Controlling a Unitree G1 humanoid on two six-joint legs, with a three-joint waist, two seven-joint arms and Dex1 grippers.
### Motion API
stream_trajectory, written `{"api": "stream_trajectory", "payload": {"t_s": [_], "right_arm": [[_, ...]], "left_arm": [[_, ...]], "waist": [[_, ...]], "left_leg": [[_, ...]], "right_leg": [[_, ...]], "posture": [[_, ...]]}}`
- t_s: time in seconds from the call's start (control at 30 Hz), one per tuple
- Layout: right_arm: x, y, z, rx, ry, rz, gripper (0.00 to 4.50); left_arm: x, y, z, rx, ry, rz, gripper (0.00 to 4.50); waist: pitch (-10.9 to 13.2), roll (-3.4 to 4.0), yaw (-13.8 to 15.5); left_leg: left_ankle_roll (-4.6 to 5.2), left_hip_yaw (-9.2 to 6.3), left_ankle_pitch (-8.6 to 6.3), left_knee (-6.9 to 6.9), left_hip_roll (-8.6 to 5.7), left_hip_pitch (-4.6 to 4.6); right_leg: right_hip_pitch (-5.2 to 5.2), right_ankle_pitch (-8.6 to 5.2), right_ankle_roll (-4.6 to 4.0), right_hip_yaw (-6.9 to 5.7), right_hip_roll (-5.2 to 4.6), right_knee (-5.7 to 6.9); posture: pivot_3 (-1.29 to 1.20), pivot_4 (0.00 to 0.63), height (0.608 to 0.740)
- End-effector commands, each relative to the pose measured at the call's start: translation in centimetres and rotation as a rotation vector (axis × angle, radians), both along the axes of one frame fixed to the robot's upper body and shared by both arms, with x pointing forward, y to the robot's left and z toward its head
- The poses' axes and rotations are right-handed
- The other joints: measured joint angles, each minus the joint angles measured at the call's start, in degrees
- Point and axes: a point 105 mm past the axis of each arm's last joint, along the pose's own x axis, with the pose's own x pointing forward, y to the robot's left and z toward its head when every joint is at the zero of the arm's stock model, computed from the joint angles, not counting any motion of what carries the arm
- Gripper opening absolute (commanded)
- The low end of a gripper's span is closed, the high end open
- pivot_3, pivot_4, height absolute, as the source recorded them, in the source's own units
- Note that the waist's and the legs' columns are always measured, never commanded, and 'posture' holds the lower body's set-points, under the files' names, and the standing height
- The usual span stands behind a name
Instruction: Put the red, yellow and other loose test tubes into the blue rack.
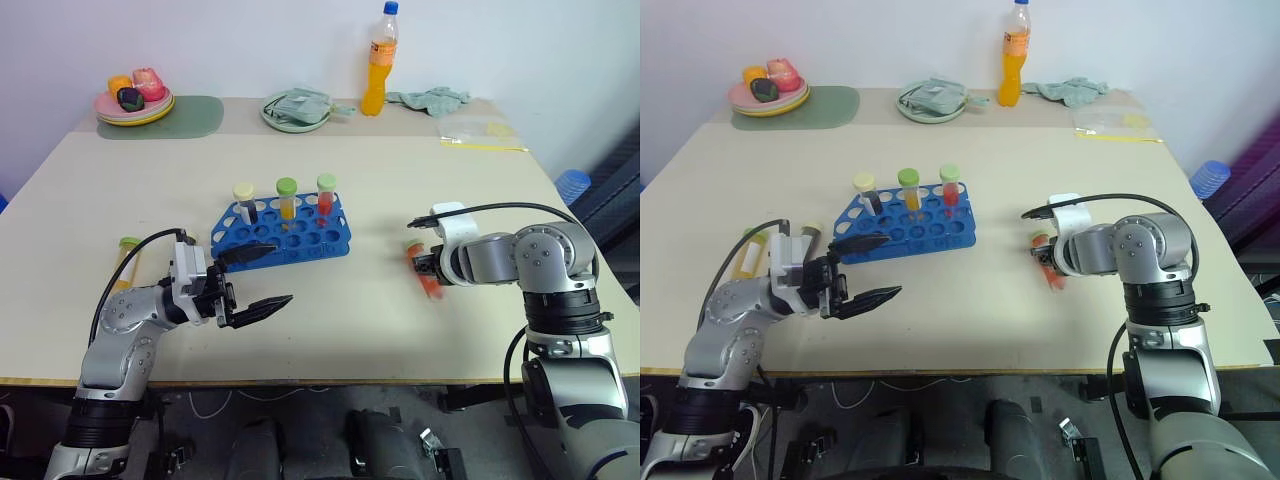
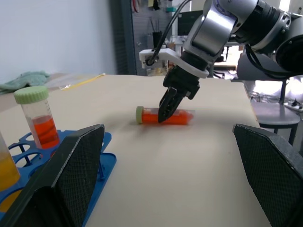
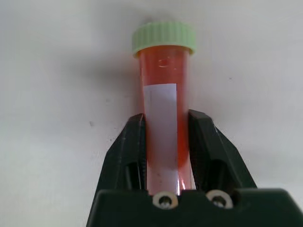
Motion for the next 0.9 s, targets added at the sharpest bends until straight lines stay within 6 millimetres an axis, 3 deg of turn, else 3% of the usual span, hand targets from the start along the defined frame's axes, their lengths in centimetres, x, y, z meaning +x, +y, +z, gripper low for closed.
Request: {"api": "stream_trajectory", "payload": {"t_s": [0.03,0.17,0.3,0.37,0.47,0.57,0.63,0.7,0.83,0.9], "right_arm": [[0.9,0.8,3.0,0.03,-0.113,0.014,0.72],[1.7,2.3,7.1,0.179,-0.341,0.054,0.72],[-0.7,4.6,11.1,0.336,-0.71,0.207,0.72],[-2.5,6.1,11.9,0.474,-0.862,0.264,0.72],[-3.5,6.6,11.8,0.769,-1.007,0.241,0.72],[-2.5,7.5,10.1,0.624,-1.136,0.278,0.72],[-2.0,9.1,9.1,0.609,-1.163,0.312,0.72],[-1.9,10.6,8.7,0.516,-1.254,0.387,0.72],[-1.2,11.8,8.2,0.506,-1.364,0.355,0.72],[-1.4,13.2,7.5,0.456,-1.396,0.439,0.72]], "left_arm": [[-0.1,-0.3,1.0,0.0,-0.051,-0.012,4.5],[0.0,0.2,1.3,0.003,-0.054,-0.005,4.5],[0.4,1.2,1.9,0.005,-0.061,0.012,4.5],[0.9,2.0,2.4,-0.018,-0.063,0.034,4.5],[1.9,3.4,2.7,-0.032,-0.05,0.072,4.5],[2.0,4.0,3.5,-0.02,-0.048,0.076,4.5],[2.1,4.8,3.8,0.003,-0.048,0.079,4.5],[2.1,5.3,4.1,0.017,-0.049,0.096,4.5],[1.6,5.9,4.5,0.034,-0.047,0.124,4.5],[1.4,6.3,4.5,0.035,-0.04,0.135,4.5]], "waist": [[0.01,0.01,-0.07],[0.01,0.04,0.0],[-0.02,-0.01,0.59],[-0.03,-0.01,0.47],[-0.03,0.02,0.05],[0.02,0.09,-0.28],[0.02,0.11,-0.29],[0.03,0.11,-0.48],[0.06,0.16,-0.98],[0.05,0.14,-1.13]], "left_leg": [[0.0,0.0,0.0,0.0,0.0,0.0],[0.0,-0.02,0.0,-0.02,0.04,-0.07],[0.03,-0.18,-0.02,-0.08,0.04,-0.16],[0.07,-0.31,-0.04,-0.11,0.04,-0.16],[0.08,-0.42,-0.05,-0.1,0.05,-0.1],[0.06,-0.4,-0.03,-0.02,0.04,-0.07],[0.05,-0.42,-0.03,0.01,0.03,-0.03],[0.05,-0.43,-0.02,0.0,0.04,-0.01],[0.02,-0.47,-0.01,-0.04,0.06,-0.02],[-0.02,-0.45,0.01,-0.04,0.06,-0.02]], "right_leg": [[-0.01,0.0,0.0,0.0,0.0,0.0],[-0.11,0.01,0.02,0.0,0.05,0.02],[-0.09,0.08,0.15,-0.16,0.06,-0.09],[0.0,0.09,0.17,-0.27,0.05,-0.16],[0.08,0.09,0.19,-0.36,0.09,-0.16],[0.08,0.09,0.17,-0.33,0.11,-0.1],[0.13,0.01,0.02,-0.33,0.11,-0.09],[0.12,0.0,0.01,-0.34,0.15,-0.05],[0.09,0.01,0.02,-0.34,0.18,0.03],[0.1,0.01,0.02,-0.34,0.14,0.02]], "posture": [[0.0,0.15,0.74],[0.0,0.15,0.74],[0.0,0.15,0.74],[0.0,0.15,0.74],[0.0,0.15,0.74],[0.0,0.15,0.74],[0.0,0.15,0.74],[0.0,0.15,0.74],[0.0,0.15,0.74],[0.0,0.15,0.74]]}}
